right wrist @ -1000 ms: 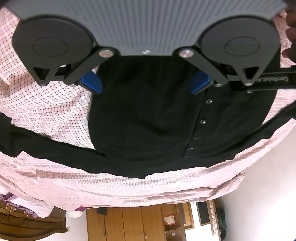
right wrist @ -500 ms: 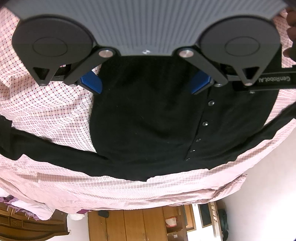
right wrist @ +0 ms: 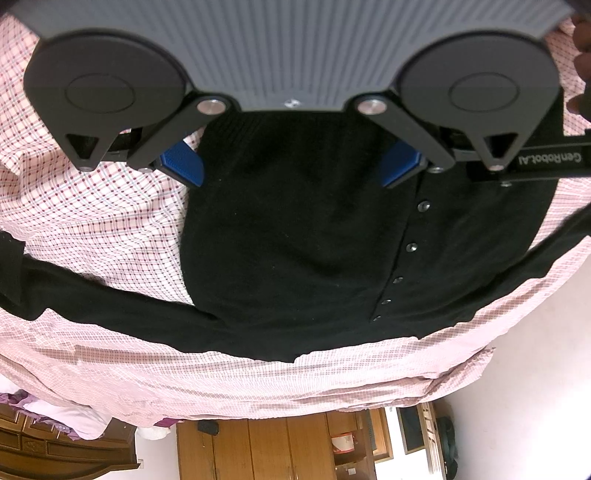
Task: Fold small clothes
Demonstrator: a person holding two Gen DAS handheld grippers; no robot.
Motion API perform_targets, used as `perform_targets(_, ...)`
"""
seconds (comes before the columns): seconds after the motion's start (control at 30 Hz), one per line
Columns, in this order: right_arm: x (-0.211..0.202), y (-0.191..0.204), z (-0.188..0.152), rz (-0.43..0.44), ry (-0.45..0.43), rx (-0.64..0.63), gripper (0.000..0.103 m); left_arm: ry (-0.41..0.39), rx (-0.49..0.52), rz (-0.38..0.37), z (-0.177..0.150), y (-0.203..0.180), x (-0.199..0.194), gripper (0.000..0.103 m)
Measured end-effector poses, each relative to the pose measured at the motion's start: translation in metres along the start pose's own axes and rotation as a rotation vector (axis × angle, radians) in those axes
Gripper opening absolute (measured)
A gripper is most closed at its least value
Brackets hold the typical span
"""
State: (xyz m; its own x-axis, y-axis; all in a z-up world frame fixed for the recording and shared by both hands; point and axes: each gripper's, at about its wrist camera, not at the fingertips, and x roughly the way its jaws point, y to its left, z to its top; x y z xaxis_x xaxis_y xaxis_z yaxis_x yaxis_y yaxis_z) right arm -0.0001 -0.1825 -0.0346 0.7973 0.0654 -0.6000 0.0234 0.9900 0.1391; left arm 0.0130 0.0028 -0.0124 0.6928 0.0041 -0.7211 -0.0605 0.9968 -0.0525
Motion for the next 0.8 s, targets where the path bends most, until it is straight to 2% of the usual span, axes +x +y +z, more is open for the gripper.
perform_targets(0.8, -0.0014, 0.0039, -0.0002, 0.013, -0.002, -0.022, 0.103, 0.008, -0.003, 0.003, 0.0003, 0.0021, 0.0036, 0.103)
